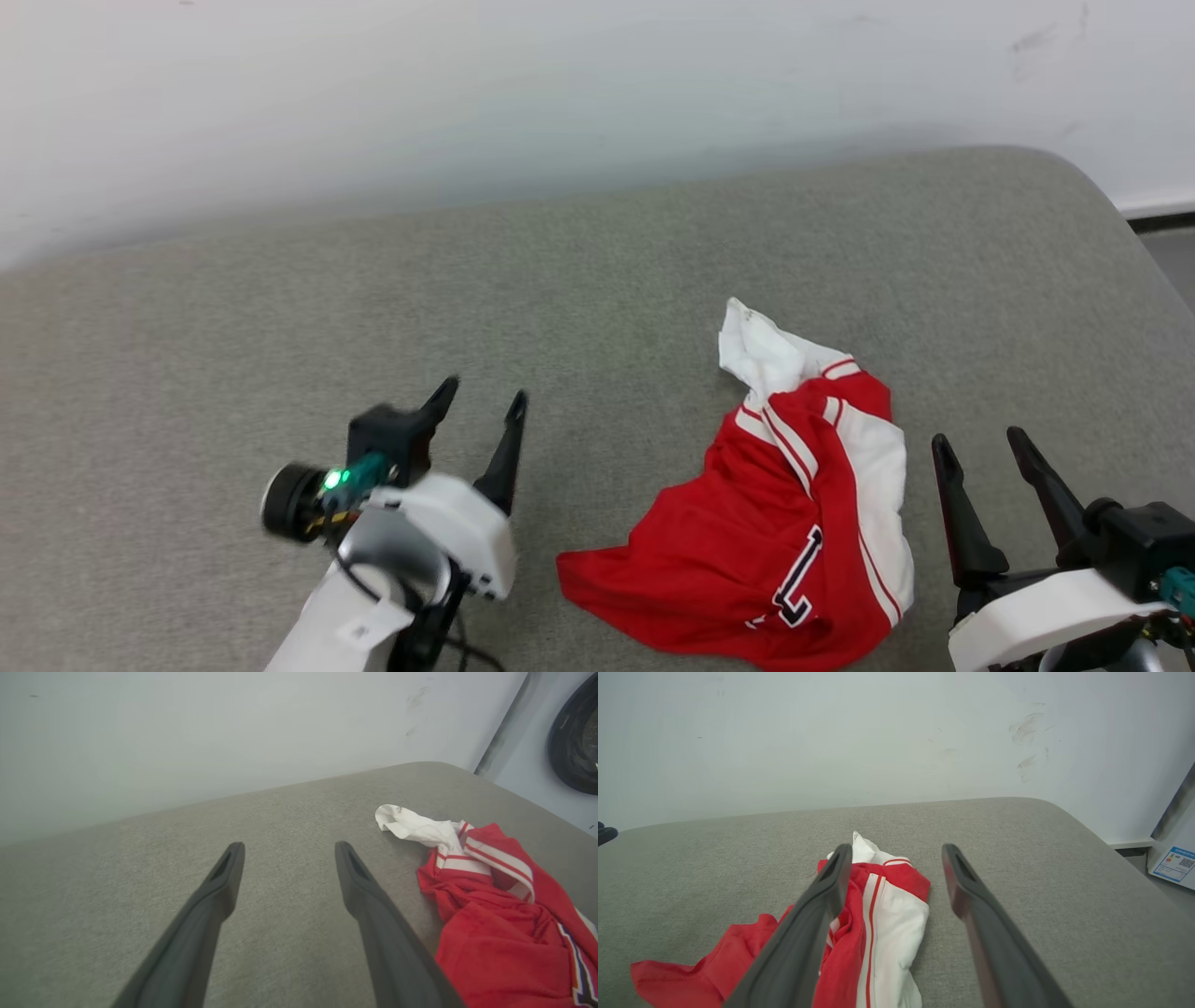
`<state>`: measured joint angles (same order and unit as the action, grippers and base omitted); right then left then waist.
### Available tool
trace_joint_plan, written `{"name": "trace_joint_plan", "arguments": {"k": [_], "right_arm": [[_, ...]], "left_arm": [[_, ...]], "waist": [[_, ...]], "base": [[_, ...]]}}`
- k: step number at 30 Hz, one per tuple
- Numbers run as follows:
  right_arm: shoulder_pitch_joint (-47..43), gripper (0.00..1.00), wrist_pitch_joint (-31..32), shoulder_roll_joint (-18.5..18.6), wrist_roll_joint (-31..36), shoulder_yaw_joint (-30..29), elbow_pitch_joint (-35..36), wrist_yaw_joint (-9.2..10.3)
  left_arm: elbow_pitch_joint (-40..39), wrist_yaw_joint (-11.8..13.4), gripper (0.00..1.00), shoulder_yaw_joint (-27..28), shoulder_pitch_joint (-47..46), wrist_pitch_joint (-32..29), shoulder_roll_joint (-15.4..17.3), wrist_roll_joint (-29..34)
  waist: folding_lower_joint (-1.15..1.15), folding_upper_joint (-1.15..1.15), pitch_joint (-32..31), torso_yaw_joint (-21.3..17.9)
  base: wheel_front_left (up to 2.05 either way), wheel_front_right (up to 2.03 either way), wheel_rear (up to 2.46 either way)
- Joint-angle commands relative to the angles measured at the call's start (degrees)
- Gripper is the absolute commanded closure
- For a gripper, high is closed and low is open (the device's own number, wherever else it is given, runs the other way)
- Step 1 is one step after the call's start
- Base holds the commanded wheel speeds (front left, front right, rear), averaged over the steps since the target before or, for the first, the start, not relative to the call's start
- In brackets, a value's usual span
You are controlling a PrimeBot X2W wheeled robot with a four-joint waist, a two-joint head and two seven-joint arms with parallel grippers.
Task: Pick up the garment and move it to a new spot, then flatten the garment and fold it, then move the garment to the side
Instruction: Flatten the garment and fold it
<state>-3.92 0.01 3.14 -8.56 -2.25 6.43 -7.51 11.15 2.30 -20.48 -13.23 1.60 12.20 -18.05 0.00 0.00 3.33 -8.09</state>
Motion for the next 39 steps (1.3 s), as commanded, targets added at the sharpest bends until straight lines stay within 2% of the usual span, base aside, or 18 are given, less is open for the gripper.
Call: {"name": "trace_joint_plan", "arguments": {"k": [1, 5, 11, 21, 27, 32, 33, 35, 39], "right_arm": [[-0.1, 0.00, 0.2, -0.2, -0.1, -0.2, 0.8, 0.04], [0.8, 0.00, 0.3, -0.3, -0.3, -0.3, 1.4, 0.04], [2.9, 0.00, -0.8, -0.3, -1.7, 0.1, 1.2, 0.04], [6.4, 0.00, -4.1, -0.3, -4.9, 1.9, -2.3, 0.04], [7.9, 0.00, -5.9, -0.3, -6.1, 3.0, -4.8, 0.04], [8.7, 0.00, -6.8, -0.3, -6.9, 3.6, -6.5, 0.04], [8.8, 0.00, -7.0, -0.3, -7.0, 3.7, -6.8, 0.04], [9.4, 0.00, -7.2, -0.3, -7.6, 4.0, -7.5, 0.04], [9.3, 0.00, -7.4, -0.3, -7.4, 3.6, -7.9, 0.04]], "left_arm": [[-0.3, -1.5, 0.00, -0.9, -2.8, -1.3, -1.2, -0.9], [1.3, -4.4, 0.00, -3.6, -8.9, -6.8, -3.3, -2.2], [6.0, -7.4, 0.00, -8.0, -20.1, -15.7, -6.8, -3.9], [20.1, -9.2, 0.00, -15.2, -36.3, -26.0, -8.9, -5.7], [30.4, -9.6, 0.00, -19.4, -41.5, -30.8, -9.2, -6.2], [38.1, -9.7, 0.00, -23.0, -42.3, -36.9, -9.0, -8.1], [39.3, -9.7, 0.03, -23.9, -42.2, -38.2, -9.0, -8.3], [40.4, -9.9, 1.00, -27.5, -41.8, -40.0, -9.0, -10.5], [39.9, -9.8, 1.00, -28.1, -43.4, -35.8, -9.0, -10.6]], "waist": [[0.00, 0.00, 1.9, -1.8], [0.00, 0.00, 4.7, -4.0], [0.00, 0.00, 10.0, -6.7], [0.00, 0.00, 17.1, -10.3], [0.00, 0.00, 18.8, -11.4], [0.00, 0.00, 19.2, -11.7], [0.00, 0.00, 19.2, -11.7], [0.00, 0.00, 19.1, -11.9], [0.00, 0.00, 18.7, -11.4]], "base": [[0.00, 0.00, 0.00], [0.00, 0.00, 0.00], [0.00, 0.00, 0.00], [0.00, 0.00, 0.00], [0.00, 0.00, 0.00], [0.00, 0.00, 0.00], [0.00, 0.00, 0.00], [0.00, 0.00, 0.00], [0.00, 0.00, 0.00]]}}
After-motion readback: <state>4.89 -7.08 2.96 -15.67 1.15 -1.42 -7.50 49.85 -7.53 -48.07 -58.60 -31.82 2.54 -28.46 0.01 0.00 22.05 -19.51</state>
